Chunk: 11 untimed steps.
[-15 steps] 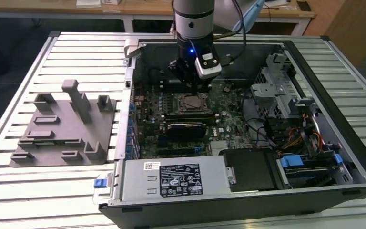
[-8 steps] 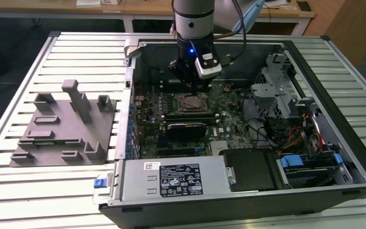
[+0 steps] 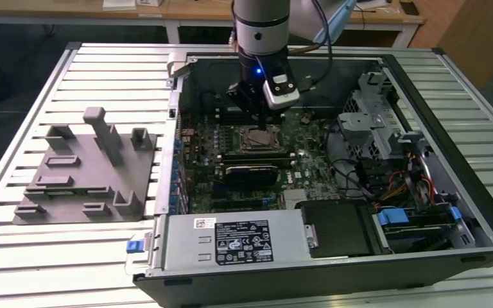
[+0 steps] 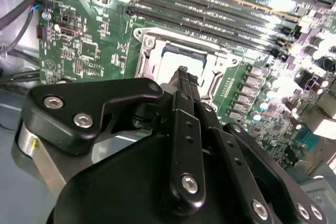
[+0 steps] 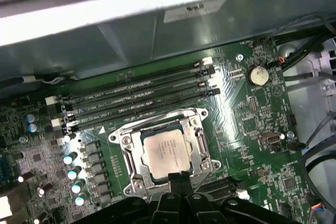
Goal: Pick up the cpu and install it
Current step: 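Install the second cpu locking lever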
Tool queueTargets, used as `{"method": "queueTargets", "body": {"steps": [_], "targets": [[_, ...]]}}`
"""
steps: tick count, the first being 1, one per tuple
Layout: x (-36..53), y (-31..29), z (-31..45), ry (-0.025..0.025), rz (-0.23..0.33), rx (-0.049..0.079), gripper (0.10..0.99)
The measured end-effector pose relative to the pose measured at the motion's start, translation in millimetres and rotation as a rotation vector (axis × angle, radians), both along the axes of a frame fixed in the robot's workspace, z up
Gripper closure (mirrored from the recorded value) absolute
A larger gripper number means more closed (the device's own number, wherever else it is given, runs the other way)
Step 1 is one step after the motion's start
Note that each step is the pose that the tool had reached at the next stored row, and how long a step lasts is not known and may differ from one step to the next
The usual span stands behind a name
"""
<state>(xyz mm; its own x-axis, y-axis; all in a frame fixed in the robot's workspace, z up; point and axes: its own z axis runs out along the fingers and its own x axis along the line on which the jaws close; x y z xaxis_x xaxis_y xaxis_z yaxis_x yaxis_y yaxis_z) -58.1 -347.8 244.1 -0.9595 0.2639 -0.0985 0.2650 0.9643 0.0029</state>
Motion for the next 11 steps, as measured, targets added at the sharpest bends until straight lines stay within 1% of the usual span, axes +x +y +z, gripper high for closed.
{"method": "queueTargets", "body": {"steps": [7, 11], "targets": [[0.0, -8.1, 0.0, 0.0000, 0.000, 0.000, 0.980], [0.0, -14.9, -0.1, 0.0001, 0.000, 0.000, 0.980]]}}
